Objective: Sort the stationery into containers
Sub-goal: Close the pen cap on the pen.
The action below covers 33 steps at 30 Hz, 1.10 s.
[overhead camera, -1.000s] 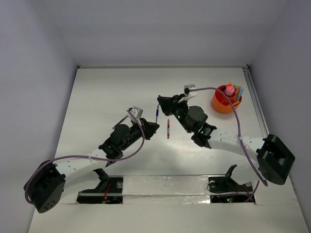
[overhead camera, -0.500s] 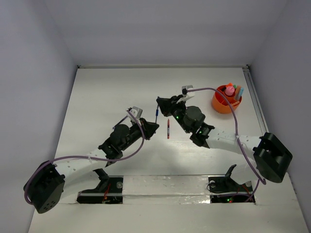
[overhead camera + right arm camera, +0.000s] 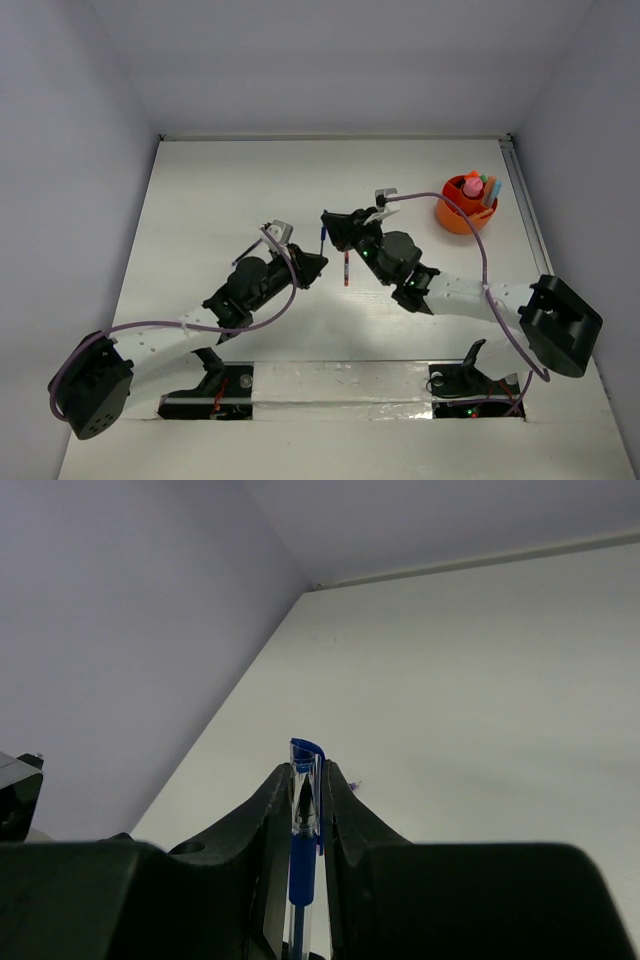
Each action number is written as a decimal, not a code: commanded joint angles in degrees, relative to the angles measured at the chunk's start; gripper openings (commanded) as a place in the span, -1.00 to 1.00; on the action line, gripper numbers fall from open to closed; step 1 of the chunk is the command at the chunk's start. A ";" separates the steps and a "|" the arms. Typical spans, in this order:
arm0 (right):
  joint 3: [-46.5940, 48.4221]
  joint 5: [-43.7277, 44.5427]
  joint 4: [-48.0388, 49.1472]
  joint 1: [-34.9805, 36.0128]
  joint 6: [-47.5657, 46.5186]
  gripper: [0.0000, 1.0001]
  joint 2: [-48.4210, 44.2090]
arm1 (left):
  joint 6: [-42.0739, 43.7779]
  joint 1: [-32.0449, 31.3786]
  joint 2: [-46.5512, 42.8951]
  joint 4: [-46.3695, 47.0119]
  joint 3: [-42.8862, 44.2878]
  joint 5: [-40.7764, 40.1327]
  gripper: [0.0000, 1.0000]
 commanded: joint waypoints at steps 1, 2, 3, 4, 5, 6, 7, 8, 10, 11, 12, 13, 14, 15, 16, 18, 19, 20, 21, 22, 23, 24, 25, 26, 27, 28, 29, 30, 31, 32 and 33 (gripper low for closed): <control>-1.77 0.58 2.27 1.74 0.00 -1.00 -1.76 | -1.38 0.12 -1.57 4.68 1.65 -1.25 -1.00; -2.38 0.58 2.27 1.74 0.00 -1.00 -1.94 | -1.73 0.12 -1.84 4.51 1.82 -1.34 -1.00; -2.74 0.58 2.36 1.74 0.00 -1.00 -2.29 | -1.82 0.12 -2.02 4.16 2.00 -1.34 -1.00; -3.09 0.66 2.19 2.27 0.09 -1.00 -2.55 | -1.82 0.12 -2.45 3.89 2.35 -1.34 -1.00; -3.96 0.58 2.10 2.27 0.35 -1.00 -2.82 | -1.91 0.12 -2.63 3.80 2.53 -1.34 -1.00; -4.32 0.58 2.10 2.27 0.53 -1.00 -3.25 | -1.91 0.12 -2.72 3.37 2.79 -1.34 -1.00; -4.76 0.40 1.57 2.27 0.62 -1.00 -4.13 | -2.09 0.12 -3.07 3.19 3.14 -1.34 -1.00; -5.02 0.23 1.13 2.27 0.79 -1.00 -4.66 | -2.09 0.12 -3.33 3.01 3.41 -1.34 -1.00; -5.90 -0.47 -0.88 2.27 0.97 -1.00 -5.80 | -2.17 0.12 -3.86 1.79 4.28 -1.17 -1.00; -6.16 -1.26 -1.41 2.27 1.23 -1.00 -6.76 | -2.17 0.12 -4.12 1.35 4.72 -1.08 -1.00; -6.95 -1.62 -1.94 2.27 1.32 -1.00 -7.21 | -2.17 0.12 -4.39 0.30 5.25 -0.56 -1.00; -7.39 -2.06 -3.16 2.79 1.32 -1.00 -7.65 | -2.52 0.12 -5.00 -0.32 6.47 -0.20 -1.00; -7.83 -2.58 -3.87 2.80 1.32 -1.00 -8.61 | -2.79 0.12 -5.44 -1.02 7.09 -0.02 -1.00; -8.36 -2.94 -4.58 2.80 1.32 -1.00 -9.05 | -3.05 0.12 -5.71 -2.42 7.88 0.41 -1.00; -9.41 -3.20 -5.63 2.80 1.32 -1.00 -9.58 | -3.40 0.12 -6.41 -2.96 9.28 0.85 -1.00; -10.64 -4.43 -6.86 3.41 1.23 -1.00 -11.16 | -4.11 0.12 -6.94 -4.62 10.87 1.99 -1.00; -11.61 -4.87 -8.00 3.41 1.32 -1.00 -11.69 | -4.37 0.12 -7.29 -4.89 11.92 2.35 -1.00; -12.05 -5.83 -8.71 3.41 1.50 -1.00 -12.30 | -4.63 0.12 -7.55 -4.98 12.37 2.79 -1.00; -12.49 -6.19 -9.32 3.94 1.67 -1.00 -13.44 | -4.98 0.12 -7.64 -4.90 12.63 3.05 -1.00; -12.84 -6.54 -10.81 3.94 1.76 -1.00 -13.98 | -5.25 0.12 -7.99 -4.81 13.16 3.31 -1.00; -13.28 -7.41 -11.52 3.94 2.11 -1.00 -14.50 | -5.60 0.12 -7.91 -4.64 13.25 3.58 -1.00; -13.46 -7.94 -12.92 3.94 2.38 -1.00 -15.38 | -5.86 0.12 -7.91 -4.02 13.34 3.93 -1.00; -13.64 -8.56 -13.45 4.46 2.64 -1.00 -15.82 | -5.95 0.12 -7.82 -3.84 13.43 4.02 -1.00; -13.81 -10.39 -13.98 4.47 2.99 -1.00 -16.17 | -5.95 0.12 -7.73 -3.67 13.51 4.02 -1.00; -13.81 -11.19 -14.51 4.47 3.17 -1.00 -16.44 | -5.95 0.12 -7.56 -3.14 13.60 3.93 -1.00; -13.90 -11.72 -15.65 4.47 3.34 -1.00 -16.70 | -5.95 0.12 -6.86 -2.97 13.69 4.02 -1.00; -13.81 -12.86 -16.09 4.47 3.78 -1.00 -16.88 | -6.04 0.12 -6.59 -2.70 13.69 4.19 -1.00; -13.90 -13.31 -16.44 4.47 3.96 -1.00 -17.06 | -6.13 0.12 -6.41 -1.83 13.69 4.37 -1.00; -13.99 -13.74 -17.32 4.47 4.31 -1.00 -17.23 | -6.13 0.12 -5.80 -1.39 13.60 4.46 -1.00; -14.16 -14.79 -17.59 4.99 5.01 -1.00 -17.49 | -6.13 0.12 -5.62 -1.12 13.69 4.46 -1.00; -14.43 -15.24 -17.77 5.00 5.45 -1.00 -17.67 | -6.04 0.12 -5.36 -0.77 13.69 4.29 -1.00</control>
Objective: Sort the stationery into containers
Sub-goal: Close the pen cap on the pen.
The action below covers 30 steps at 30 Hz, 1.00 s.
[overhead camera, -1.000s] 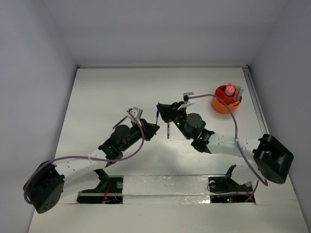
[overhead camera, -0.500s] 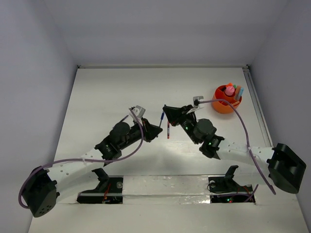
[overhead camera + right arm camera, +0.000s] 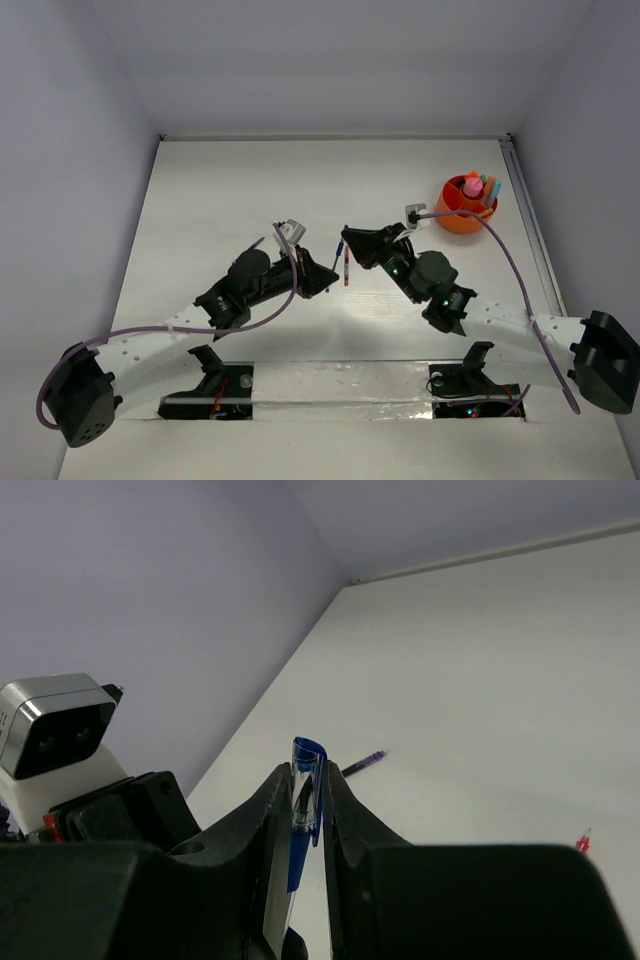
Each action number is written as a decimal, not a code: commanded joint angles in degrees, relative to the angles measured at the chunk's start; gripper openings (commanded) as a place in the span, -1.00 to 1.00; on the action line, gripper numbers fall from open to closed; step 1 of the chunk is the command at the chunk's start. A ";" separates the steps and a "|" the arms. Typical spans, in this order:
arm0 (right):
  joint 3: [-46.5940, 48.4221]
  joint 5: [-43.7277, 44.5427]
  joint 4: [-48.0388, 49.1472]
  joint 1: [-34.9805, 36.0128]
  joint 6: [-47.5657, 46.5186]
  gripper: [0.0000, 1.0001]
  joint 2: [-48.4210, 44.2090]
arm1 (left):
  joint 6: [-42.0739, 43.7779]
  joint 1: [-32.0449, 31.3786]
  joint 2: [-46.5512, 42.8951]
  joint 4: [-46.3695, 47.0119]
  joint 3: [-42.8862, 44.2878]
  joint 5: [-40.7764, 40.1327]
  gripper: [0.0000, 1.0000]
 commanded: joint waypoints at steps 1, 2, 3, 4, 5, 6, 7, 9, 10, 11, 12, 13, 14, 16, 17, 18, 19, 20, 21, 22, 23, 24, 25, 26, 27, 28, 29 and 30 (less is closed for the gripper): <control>-3.65 -12.29 -12.37 3.82 1.82 -1.00 0.12 | -1.50 1.65 -0.07 15.80 6.46 -7.91 -1.00; -4.00 -13.17 -12.28 3.82 2.78 -1.00 -0.14 | -1.23 1.65 0.11 15.98 6.72 -8.00 -1.00; -4.36 -13.43 -12.19 3.82 3.23 -1.00 -0.23 | -1.14 1.65 0.37 16.15 6.98 -8.00 -1.00; -5.06 -13.61 -11.93 4.34 3.67 -1.00 -0.41 | -1.06 1.65 0.55 16.24 7.33 -8.00 -1.00; -5.41 -13.79 -11.93 4.34 4.37 -1.00 -0.41 | -1.06 1.65 0.72 16.33 7.51 -8.00 -1.00; -5.67 -13.79 -11.93 4.86 4.64 -1.00 -0.41 | -0.71 1.65 0.72 16.24 7.77 -8.00 -1.00; -6.20 -13.70 -11.84 4.87 4.90 -1.00 -0.41 | -0.44 1.65 0.64 15.89 8.38 -8.17 -1.00; -6.56 -12.74 -12.01 6.44 4.99 -1.00 -0.15 | 0.26 1.65 0.29 15.02 9.26 -8.96 -1.00; -6.64 -12.04 -12.54 7.06 4.82 -1.00 0.03 | 0.35 1.65 0.20 14.75 9.97 -8.97 -1.00; -6.56 -10.47 -12.80 7.85 4.38 -1.00 0.29 | 0.35 1.65 0.11 14.83 10.32 -8.88 -1.00; -6.56 -9.67 -12.81 9.34 4.20 -1.00 0.64 | 0.26 1.65 0.20 15.01 10.76 -8.44 -1.00; -6.47 -8.96 -12.81 10.05 4.20 -1.00 1.52 | 0.00 1.65 0.46 15.45 11.37 -8.35 -1.00; -6.47 -8.09 -12.72 10.66 4.11 -1.00 1.96 | -0.26 1.65 0.72 15.71 11.73 -8.00 -1.00; -6.64 -6.15 -11.76 12.24 4.11 -1.00 3.01 | -0.61 1.65 1.25 16.68 12.52 -7.12 -1.00; -6.56 -5.71 -11.58 12.25 4.29 -1.00 3.45 | -0.53 1.65 1.34 16.68 13.57 -6.95 -1.00; -6.56 -5.01 -11.66 12.95 4.55 -1.00 3.81 | -0.35 1.65 1.34 16.51 14.10 -6.86 -1.00; -6.73 -4.74 -11.40 13.57 4.73 -1.00 3.90 | -0.18 1.65 1.25 16.33 14.54 -6.94 -1.00; -6.91 -4.48 -11.31 13.57 5.16 -1.00 4.07 | 0.34 1.65 0.99 16.07 15.41 -7.03 -1.00; -7.00 -4.47 -11.23 13.57 5.52 -1.00 3.90 | 0.52 1.65 0.73 15.54 15.77 -7.29 -1.00; -7.26 -4.12 -11.31 13.57 5.69 -1.00 3.64 | 0.70 1.65 0.20 15.28 16.03 -7.47 -1.00; -7.09 -3.60 -11.57 13.57 5.96 -1.00 3.29 | 0.70 1.65 -0.06 15.27 15.78 -7.65 -1.00; -6.74 -2.20 -12.19 13.57 5.78 -1.00 2.06 | 0.53 1.65 -0.33 15.19 15.25 -7.82 -1.00; -6.12 -0.88 -14.37 13.57 5.26 -1.00 1.36 | 0.27 1.65 -0.68 15.10 14.64 -8.09 -1.00; -4.20 0.87 -15.78 13.57 4.04 -1.00 0.65 | 0.00 1.65 -0.77 15.01 12.80 -8.09 -1.00; -2.88 4.02 -17.19 13.57 2.89 -1.00 -0.49 | -0.44 1.65 -0.86 14.75 11.74 -8.52 -1.00; -1.65 5.10 -19.20 13.57 1.66 -1.00 -1.02 | -0.70 1.65 -1.03 14.05 10.69 -8.70 -1.00; 0.89 5.98 -20.09 12.88 -0.52 -1.00 -1.37 | -0.97 1.65 -1.21 13.78 8.33 -8.79 -1.00; 2.22 7.20 -21.23 11.82 -1.24 -1.00 -1.81 | -1.66 1.65 -1.38 13.26 7.08 -8.70 -1.00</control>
